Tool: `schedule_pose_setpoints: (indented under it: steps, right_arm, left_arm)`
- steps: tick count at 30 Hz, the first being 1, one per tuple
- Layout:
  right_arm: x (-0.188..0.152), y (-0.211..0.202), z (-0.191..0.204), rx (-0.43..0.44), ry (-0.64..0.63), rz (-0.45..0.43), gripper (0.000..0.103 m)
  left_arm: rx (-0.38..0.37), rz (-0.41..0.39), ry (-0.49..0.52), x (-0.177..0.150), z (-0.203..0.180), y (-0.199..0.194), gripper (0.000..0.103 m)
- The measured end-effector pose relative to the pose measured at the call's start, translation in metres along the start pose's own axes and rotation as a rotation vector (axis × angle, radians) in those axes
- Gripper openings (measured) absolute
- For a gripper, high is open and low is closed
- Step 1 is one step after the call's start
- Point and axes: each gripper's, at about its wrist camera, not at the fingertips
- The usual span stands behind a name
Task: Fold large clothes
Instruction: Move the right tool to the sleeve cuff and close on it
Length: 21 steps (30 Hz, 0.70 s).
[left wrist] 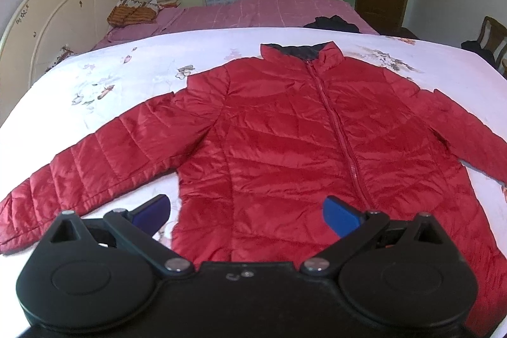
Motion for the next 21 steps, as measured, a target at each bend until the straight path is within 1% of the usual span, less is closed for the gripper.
schedule_pose_setpoints:
  steps: [3, 7, 12, 17, 21]
  right_arm:
    - [0.010, 0.020, -0.024, -0.019, 0.015, -0.004, 0.103]
    - [0.024, 0.045, -0.053, -0.038, 0.025, -0.009, 0.103]
    - [0.038, 0.075, -0.092, -0.086, 0.033, -0.008, 0.103]
    - [0.044, 0.106, -0.143, -0.159, 0.071, 0.003, 0.103]
    - [0.044, 0.126, -0.182, -0.230, 0.103, 0.015, 0.103]
  left_arm:
    - [0.019, -0.014, -0.012, 0.005, -0.009, 0.005, 0.102]
    - [0.039, -0.012, -0.037, 0.015, -0.024, 0.014, 0.102]
    - [0.067, -0.011, -0.040, 0.028, -0.048, 0.032, 0.102]
    - [0.061, 0.018, -0.039, 0.037, -0.071, 0.051, 0.099]
    - [0.066, 0.018, -0.046, 0.042, -0.084, 0.059, 0.099]
Point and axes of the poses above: each gripper's, at about its wrist camera, not at the fingertips, and y roughly the way its jaws point, z to its left, x to its top, and after that the axes turned 3 degrees about y, right-handed
